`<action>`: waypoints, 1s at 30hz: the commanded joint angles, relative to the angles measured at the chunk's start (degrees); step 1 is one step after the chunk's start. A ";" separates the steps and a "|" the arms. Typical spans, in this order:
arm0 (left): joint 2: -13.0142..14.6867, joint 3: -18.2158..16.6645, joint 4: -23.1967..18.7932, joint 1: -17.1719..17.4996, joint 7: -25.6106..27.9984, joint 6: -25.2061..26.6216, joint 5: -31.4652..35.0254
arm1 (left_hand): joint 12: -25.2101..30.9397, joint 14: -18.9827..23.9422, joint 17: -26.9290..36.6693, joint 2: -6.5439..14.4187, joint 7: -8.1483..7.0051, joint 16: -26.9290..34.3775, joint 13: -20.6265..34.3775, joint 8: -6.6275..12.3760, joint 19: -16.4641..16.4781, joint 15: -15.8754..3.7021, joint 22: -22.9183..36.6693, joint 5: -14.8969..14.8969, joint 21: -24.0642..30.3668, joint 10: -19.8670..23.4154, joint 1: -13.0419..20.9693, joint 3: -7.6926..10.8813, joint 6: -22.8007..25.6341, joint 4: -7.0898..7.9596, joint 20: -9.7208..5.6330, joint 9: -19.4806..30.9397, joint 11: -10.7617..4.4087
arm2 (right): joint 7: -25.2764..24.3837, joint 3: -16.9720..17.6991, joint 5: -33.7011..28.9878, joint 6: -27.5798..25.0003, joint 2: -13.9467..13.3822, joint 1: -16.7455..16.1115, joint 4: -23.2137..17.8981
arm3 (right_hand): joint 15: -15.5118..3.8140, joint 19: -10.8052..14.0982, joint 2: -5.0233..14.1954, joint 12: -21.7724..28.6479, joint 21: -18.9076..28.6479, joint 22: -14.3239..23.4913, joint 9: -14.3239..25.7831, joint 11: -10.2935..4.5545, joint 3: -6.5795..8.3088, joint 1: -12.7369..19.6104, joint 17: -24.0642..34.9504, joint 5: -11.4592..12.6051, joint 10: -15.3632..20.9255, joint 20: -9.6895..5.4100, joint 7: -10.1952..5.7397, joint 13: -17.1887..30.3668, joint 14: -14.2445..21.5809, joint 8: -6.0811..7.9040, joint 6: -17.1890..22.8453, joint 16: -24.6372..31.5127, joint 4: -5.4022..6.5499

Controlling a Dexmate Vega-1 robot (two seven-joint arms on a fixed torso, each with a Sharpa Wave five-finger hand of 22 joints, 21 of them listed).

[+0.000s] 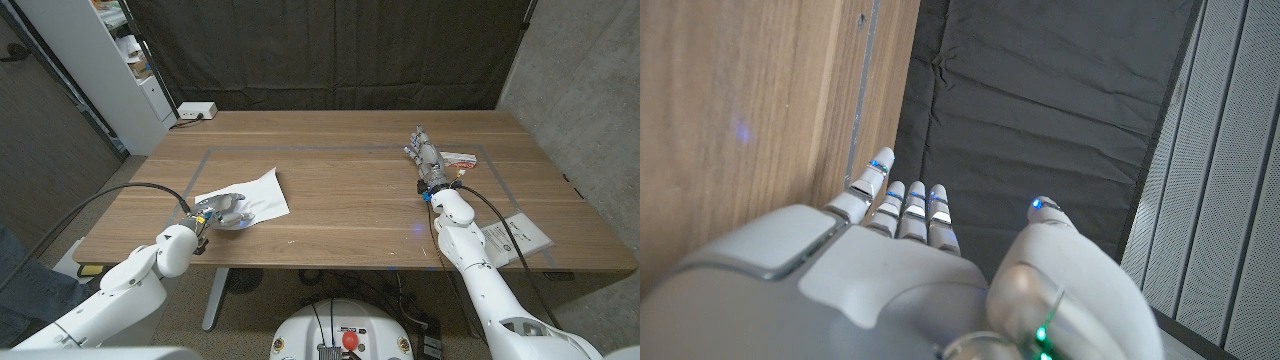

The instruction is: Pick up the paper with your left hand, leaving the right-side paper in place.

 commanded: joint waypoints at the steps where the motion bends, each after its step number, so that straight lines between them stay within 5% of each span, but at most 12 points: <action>1: -0.57 0.46 -2.77 0.16 1.38 3.63 1.72 | 0.65 2.00 0.23 0.27 -0.14 0.40 0.24 0.69 10.66 -0.89 0.57 -0.77 0.46 2.16 1.26 0.61 1.61 -0.28 0.56 0.13 0.26 | 0.74 0.49 0.57 0.42 0.06 0.12 0.23 | -0.02 0.59 0.47 0.06 -0.11 0.15 0.02 0.05 0.01 0.13 0.08 0.33 -0.23 -0.16 -0.42 0.21 0.48 -0.18 0.10 -0.06 -0.50; 30: -0.91 -1.68 -5.43 0.57 2.20 3.42 1.68 | 0.20 2.82 0.34 3.50 0.04 -0.18 0.34 0.16 10.33 -0.83 0.66 -2.98 -0.53 3.08 4.47 2.05 2.58 -0.28 1.23 0.23 -0.21 | 0.80 1.34 1.57 0.47 -0.24 -1.08 -1.86 | -0.02 0.88 0.58 0.06 -0.84 0.17 0.02 0.02 -0.08 0.13 0.09 0.38 -0.20 -0.14 -0.25 0.21 0.58 -0.19 0.08 -0.20 -0.67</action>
